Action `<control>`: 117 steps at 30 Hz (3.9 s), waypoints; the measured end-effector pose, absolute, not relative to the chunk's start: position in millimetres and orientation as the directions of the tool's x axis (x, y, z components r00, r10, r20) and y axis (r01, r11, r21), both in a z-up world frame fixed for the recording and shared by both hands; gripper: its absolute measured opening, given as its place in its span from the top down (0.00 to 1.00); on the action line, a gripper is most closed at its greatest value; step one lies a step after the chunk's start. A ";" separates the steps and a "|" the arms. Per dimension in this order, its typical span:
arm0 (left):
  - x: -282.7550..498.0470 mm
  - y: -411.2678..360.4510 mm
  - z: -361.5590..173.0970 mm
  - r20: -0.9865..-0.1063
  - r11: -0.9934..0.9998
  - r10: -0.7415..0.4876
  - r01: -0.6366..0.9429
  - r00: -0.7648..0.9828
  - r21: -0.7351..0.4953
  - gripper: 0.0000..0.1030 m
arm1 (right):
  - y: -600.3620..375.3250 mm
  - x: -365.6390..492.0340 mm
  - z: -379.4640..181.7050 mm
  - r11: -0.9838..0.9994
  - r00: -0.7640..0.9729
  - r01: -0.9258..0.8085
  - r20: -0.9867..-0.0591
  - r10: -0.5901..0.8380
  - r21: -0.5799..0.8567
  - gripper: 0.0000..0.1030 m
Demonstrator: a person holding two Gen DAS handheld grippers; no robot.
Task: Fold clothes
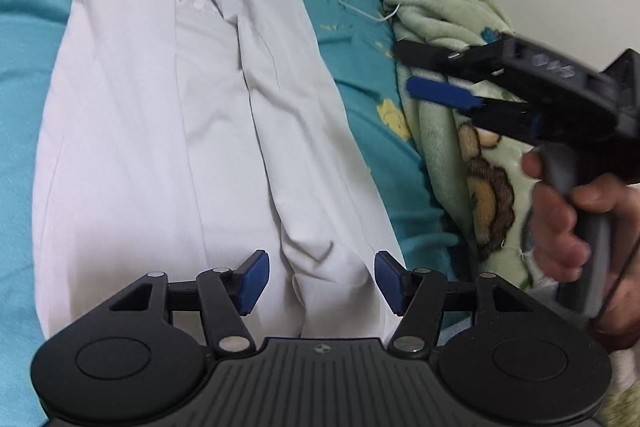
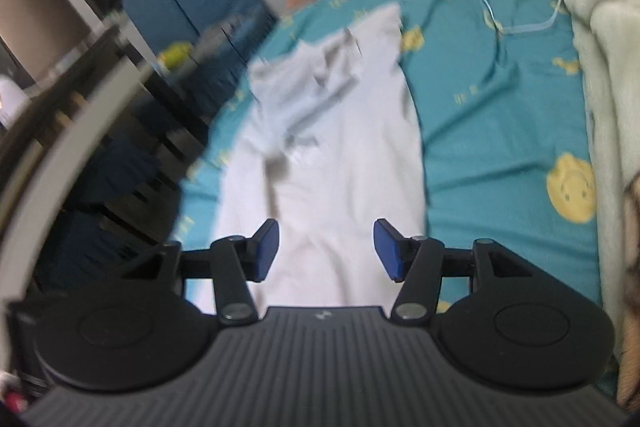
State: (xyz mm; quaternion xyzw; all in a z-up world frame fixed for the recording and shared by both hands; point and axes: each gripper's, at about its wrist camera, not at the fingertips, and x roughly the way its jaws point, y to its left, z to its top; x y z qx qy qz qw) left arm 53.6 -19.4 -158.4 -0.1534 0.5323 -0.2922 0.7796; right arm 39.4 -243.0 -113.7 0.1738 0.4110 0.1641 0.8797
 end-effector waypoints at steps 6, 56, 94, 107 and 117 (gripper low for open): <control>45.7 -22.6 -164.8 -0.780 0.800 -0.588 0.301 0.216 -0.519 0.86 | -194.2 61.3 -143.1 0.904 0.579 -0.278 -0.694 0.428 0.326 0.49; 39.0 49.6 -171.3 -0.899 0.903 -0.428 -0.014 0.090 -0.430 0.47 | -227.3 -34.5 -178.5 0.869 0.132 0.028 -0.864 0.486 0.493 0.43; -118.9 124.3 62.2 -0.576 0.749 -0.614 0.168 0.540 -0.641 0.93 | -297.8 -155.4 18.4 0.773 0.533 -0.171 -0.602 0.594 0.611 0.94; 92.4 129.9 20.5 -0.518 0.778 -0.452 0.037 0.726 -0.627 0.93 | -299.9 38.1 -9.6 0.765 0.689 -0.047 -0.534 0.490 0.642 0.94; 235.4 139.0 -81.6 -0.598 0.824 -0.353 -0.063 0.719 -0.563 0.93 | -317.1 164.3 -116.5 0.816 0.688 0.073 -0.621 0.375 0.573 0.94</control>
